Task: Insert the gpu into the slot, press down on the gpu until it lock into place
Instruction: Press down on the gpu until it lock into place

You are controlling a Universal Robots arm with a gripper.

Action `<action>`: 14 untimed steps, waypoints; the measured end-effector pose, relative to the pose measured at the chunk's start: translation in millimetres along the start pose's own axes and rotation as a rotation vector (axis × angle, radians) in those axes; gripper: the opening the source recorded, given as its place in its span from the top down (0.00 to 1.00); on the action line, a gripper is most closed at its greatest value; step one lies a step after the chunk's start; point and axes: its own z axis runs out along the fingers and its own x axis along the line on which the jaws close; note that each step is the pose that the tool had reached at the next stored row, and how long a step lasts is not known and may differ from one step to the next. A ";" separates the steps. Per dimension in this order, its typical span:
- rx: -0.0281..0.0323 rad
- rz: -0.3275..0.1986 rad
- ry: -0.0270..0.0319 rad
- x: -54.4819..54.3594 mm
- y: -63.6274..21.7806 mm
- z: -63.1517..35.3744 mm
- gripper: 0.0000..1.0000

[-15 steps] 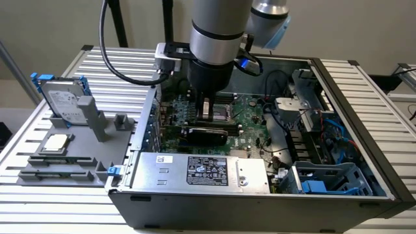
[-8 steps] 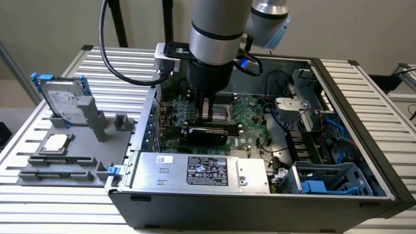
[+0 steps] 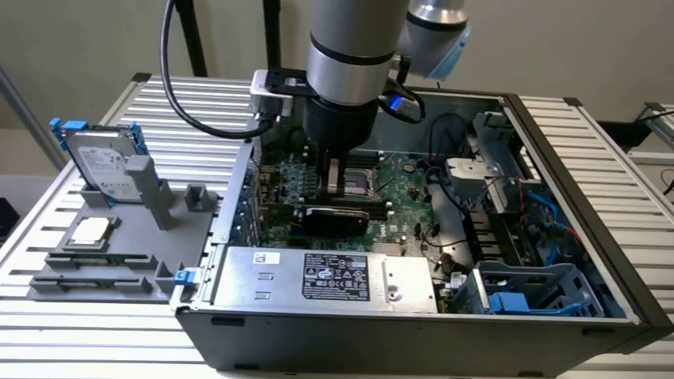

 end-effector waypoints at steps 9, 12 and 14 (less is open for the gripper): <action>0.0125 -0.001 -0.0002 -1.0 9.4 2.3 0.89; 0.0170 -0.001 -0.0001 -1.8 12.3 6.5 0.89; 0.0184 -0.002 -0.0004 -2.0 12.0 10.0 0.89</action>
